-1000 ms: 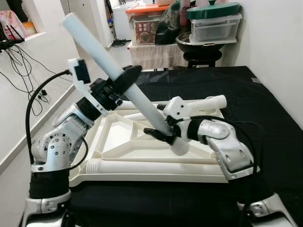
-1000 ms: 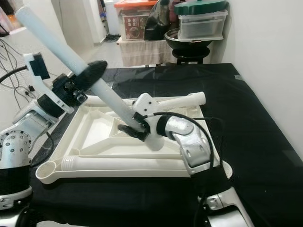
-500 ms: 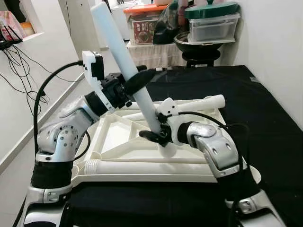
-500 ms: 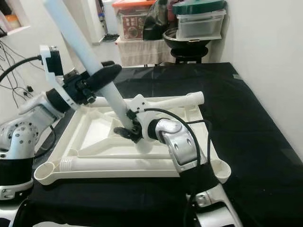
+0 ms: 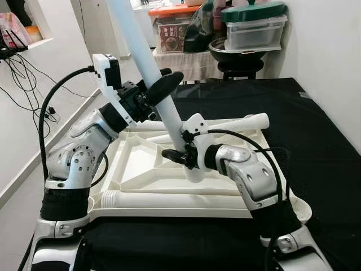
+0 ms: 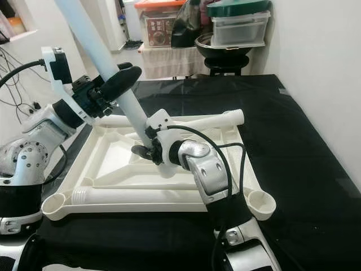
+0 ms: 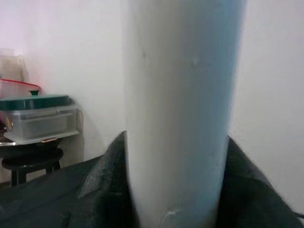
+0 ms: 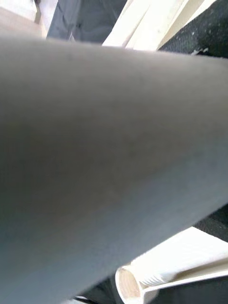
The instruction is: Building children table
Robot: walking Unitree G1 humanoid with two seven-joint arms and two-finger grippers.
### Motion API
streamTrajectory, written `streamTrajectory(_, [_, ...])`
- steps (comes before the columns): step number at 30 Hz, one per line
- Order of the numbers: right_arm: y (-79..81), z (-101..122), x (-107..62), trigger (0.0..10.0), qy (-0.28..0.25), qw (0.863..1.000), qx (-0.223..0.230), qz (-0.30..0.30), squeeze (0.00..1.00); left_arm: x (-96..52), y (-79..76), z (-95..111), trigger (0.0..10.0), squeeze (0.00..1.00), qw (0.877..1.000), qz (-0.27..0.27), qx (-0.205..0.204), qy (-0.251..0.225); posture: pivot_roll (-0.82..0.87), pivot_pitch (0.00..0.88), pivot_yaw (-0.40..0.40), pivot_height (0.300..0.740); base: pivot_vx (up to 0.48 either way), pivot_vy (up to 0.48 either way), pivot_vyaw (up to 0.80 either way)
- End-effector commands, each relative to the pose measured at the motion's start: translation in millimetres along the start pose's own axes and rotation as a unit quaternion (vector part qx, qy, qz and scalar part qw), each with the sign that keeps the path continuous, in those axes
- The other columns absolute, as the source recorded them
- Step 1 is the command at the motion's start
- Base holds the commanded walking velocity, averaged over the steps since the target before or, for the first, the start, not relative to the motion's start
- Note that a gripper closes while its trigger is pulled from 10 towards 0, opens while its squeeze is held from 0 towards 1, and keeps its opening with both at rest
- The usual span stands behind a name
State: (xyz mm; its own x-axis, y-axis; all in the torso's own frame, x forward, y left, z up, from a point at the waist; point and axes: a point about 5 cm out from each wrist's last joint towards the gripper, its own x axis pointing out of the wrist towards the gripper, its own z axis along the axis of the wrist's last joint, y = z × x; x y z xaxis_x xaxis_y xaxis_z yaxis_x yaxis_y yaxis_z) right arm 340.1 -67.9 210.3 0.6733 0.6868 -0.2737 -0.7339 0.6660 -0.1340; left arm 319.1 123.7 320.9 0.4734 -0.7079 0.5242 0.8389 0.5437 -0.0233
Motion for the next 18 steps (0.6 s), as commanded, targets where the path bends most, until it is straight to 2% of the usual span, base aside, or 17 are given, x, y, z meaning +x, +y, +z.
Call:
streamTrajectory(1, [-15.0,-4,0.3,0.0,0.019,0.997,0.048,-0.058,0.0,14.0,-21.0,2,10.0,1.0,0.998,-0.069,0.006,-0.013,-0.08,0.0,0.108,0.74,0.0,0.0,0.0])
streamTrajectory(4, [-22.4,0,-2.3,0.0,-0.003,0.993,0.075,-0.088,0.0,12.7,-15.8,4,10.0,1.0,0.999,-0.045,0.006,-0.026,-0.09,0.0,0.112,0.74,0.0,0.0,0.0])
streamTrajectory(6, [-31.4,3,-6.2,0.0,-0.026,0.987,0.107,-0.115,0.0,6.8,-9.1,6,10.0,1.0,0.999,-0.016,0.011,-0.034,-0.09,0.0,0.114,0.74,0.0,0.0,0.0])
streamTrajectory(10, [-35.5,3,-8.5,0.0,-0.039,0.984,0.119,-0.127,0.0,2.9,-5.2,6,10.0,1.0,0.999,0.005,0.019,-0.033,-0.09,0.0,0.119,0.74,0.0,0.0,0.0])
streamTrajectory(12, [-44.8,2,-14.3,0.0,-0.062,0.974,0.148,-0.157,0.0,-7.9,3.9,7,10.0,1.0,0.997,0.056,0.029,-0.037,-0.08,0.0,0.115,0.74,0.0,0.0,0.0])
streamTrajectory(13, [-44.8,2,-14.3,0.0,-0.062,0.974,0.148,-0.157,0.0,-7.9,3.9,7,10.0,1.0,0.997,0.056,0.029,-0.037,-0.08,0.0,0.115,0.74,0.0,0.0,0.0])
streamTrajectory(15, [-54.5,-1,-20.8,0.0,-0.085,0.959,0.192,-0.189,0.0,-21.4,16.8,7,10.0,1.0,0.99,0.131,0.051,-0.033,-0.07,0.0,0.111,0.74,0.0,0.0,0.0])
streamTrajectory(16, [-59.4,-1,-24.8,4.5,-0.101,0.95,0.214,-0.205,0.0,-29.1,25.0,6,10.0,1.0,0.982,0.178,0.058,-0.032,-0.07,0.0,0.111,0.74,0.0,0.0,0.0])
streamTrajectory(17, [-59.4,-1,-24.8,4.5,-0.101,0.95,0.214,-0.205,0.0,-29.1,25.0,6,10.0,1.0,0.982,0.178,0.058,-0.032,-0.07,0.0,0.111,0.74,0.0,0.0,0.0])
streamTrajectory(18, [-63.2,-1,-28.1,9.4,-0.118,0.94,0.231,-0.219,0.0,-35.6,31.2,4,10.0,1.0,0.974,0.214,0.067,-0.029,-0.07,0.0,0.111,0.74,0.0,0.0,0.0])
